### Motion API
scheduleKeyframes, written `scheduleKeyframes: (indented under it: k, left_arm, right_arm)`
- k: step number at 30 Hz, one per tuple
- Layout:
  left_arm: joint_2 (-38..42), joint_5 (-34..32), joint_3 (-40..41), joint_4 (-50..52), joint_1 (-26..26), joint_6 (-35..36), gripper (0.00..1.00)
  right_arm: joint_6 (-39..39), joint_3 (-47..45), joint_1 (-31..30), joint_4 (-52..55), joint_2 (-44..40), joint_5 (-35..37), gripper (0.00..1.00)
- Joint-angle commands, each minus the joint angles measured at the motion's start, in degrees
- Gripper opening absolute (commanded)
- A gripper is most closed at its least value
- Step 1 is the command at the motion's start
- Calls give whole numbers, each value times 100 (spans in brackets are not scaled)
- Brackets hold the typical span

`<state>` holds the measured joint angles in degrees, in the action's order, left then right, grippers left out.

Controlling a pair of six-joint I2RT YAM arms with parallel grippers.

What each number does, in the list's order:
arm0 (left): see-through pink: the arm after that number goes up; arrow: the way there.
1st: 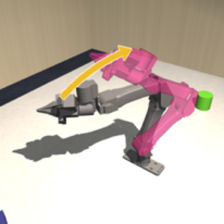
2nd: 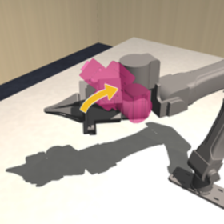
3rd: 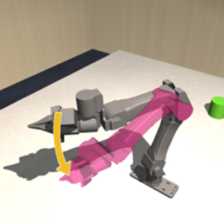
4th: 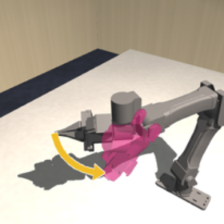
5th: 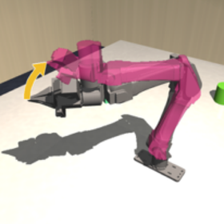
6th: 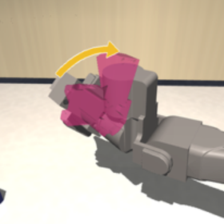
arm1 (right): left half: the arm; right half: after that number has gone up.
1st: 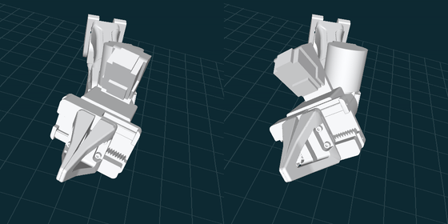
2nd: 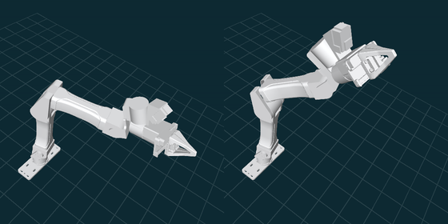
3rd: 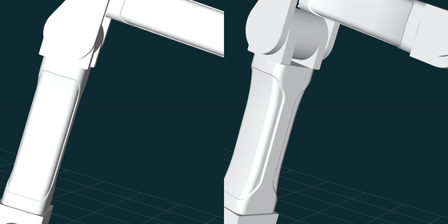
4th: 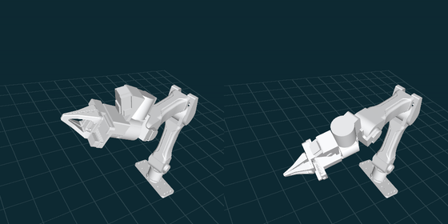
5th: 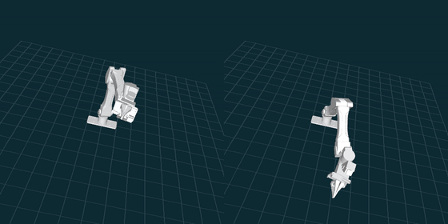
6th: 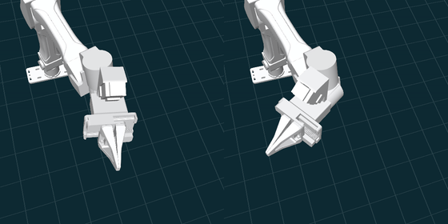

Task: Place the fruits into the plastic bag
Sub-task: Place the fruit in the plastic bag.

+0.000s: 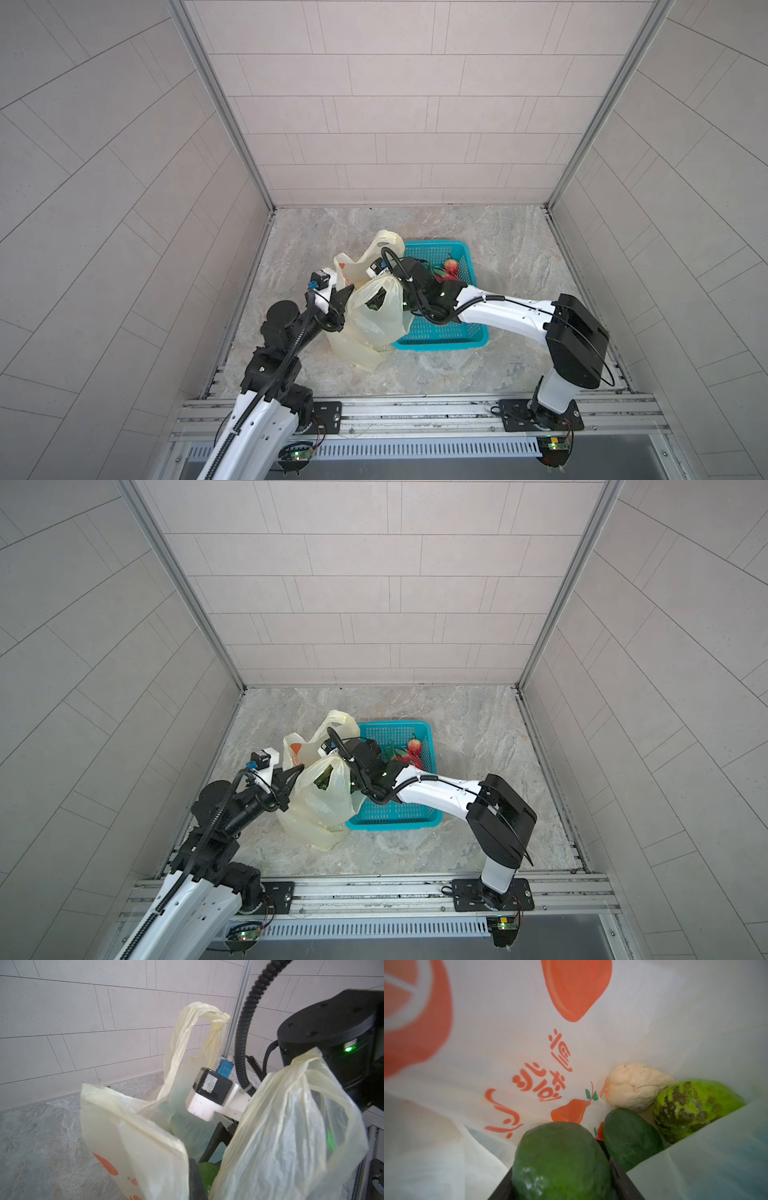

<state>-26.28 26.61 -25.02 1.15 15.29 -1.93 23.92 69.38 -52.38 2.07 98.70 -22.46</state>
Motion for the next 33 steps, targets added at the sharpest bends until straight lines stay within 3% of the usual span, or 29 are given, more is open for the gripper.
scheduleKeyframes:
  k: [1,15,26,33]
  left_arm:
    - [62,64,-30,-142,17,52,0]
    - [36,20,-30,-68,9,128,0]
    - [41,4,-21,-29,12,169,0]
    - [66,-3,4,-21,9,194,0]
  right_arm:
    - [95,102,-27,-127,49,122,54]
    - [25,-47,-27,-48,-188,189,84]
    - [-159,-369,134,205,-1061,327,84]
    - [-82,-1001,507,463,-1879,861,84]
